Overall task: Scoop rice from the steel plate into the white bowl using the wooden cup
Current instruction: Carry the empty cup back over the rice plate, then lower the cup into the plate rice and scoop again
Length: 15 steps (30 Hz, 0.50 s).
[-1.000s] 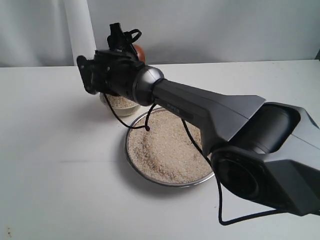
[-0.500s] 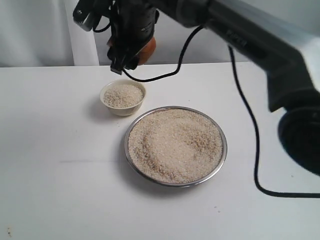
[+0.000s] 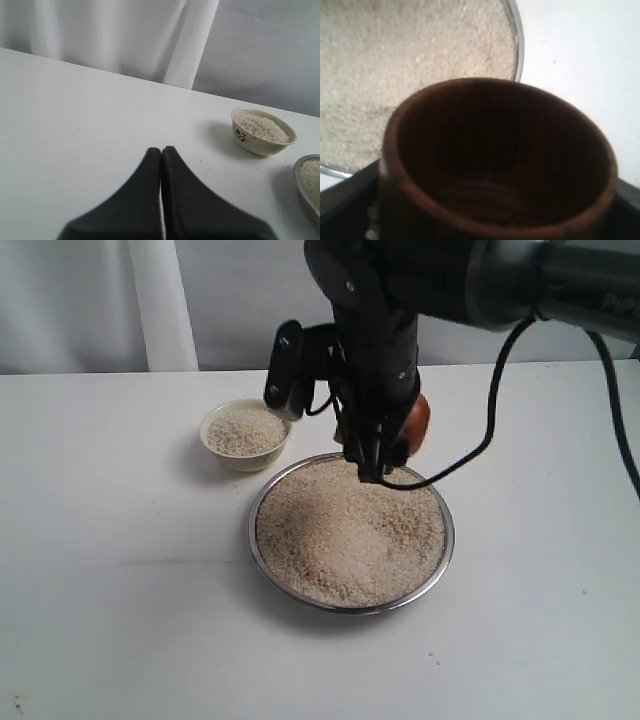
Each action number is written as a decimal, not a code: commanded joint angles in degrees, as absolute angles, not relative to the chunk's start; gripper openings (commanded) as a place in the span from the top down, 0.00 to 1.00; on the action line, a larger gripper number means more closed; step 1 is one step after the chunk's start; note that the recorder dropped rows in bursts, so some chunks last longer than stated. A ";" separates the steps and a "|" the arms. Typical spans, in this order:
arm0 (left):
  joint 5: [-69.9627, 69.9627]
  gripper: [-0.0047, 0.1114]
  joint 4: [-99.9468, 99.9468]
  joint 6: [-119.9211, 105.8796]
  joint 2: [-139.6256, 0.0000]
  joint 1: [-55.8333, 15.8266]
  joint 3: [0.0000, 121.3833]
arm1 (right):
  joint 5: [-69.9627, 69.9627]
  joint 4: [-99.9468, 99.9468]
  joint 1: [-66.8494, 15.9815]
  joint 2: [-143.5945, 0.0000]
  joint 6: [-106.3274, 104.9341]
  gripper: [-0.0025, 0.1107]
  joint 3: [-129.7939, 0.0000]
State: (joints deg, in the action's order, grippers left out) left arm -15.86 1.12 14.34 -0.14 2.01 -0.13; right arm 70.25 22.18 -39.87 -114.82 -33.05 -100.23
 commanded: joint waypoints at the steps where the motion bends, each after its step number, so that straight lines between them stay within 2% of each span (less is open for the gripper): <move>1: -15.29 0.96 1.02 14.56 0.00 1.74 0.00 | 69.96 28.88 -39.20 -115.30 -33.83 0.98 -95.24; 15: -15.29 0.96 1.02 14.56 0.00 1.74 0.00 | 69.96 40.12 -39.20 -125.68 -39.38 0.98 -94.37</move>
State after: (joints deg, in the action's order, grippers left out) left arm -15.75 1.12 14.34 -0.14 2.01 -0.13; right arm 70.04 37.95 -39.42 -124.27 -37.73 -94.37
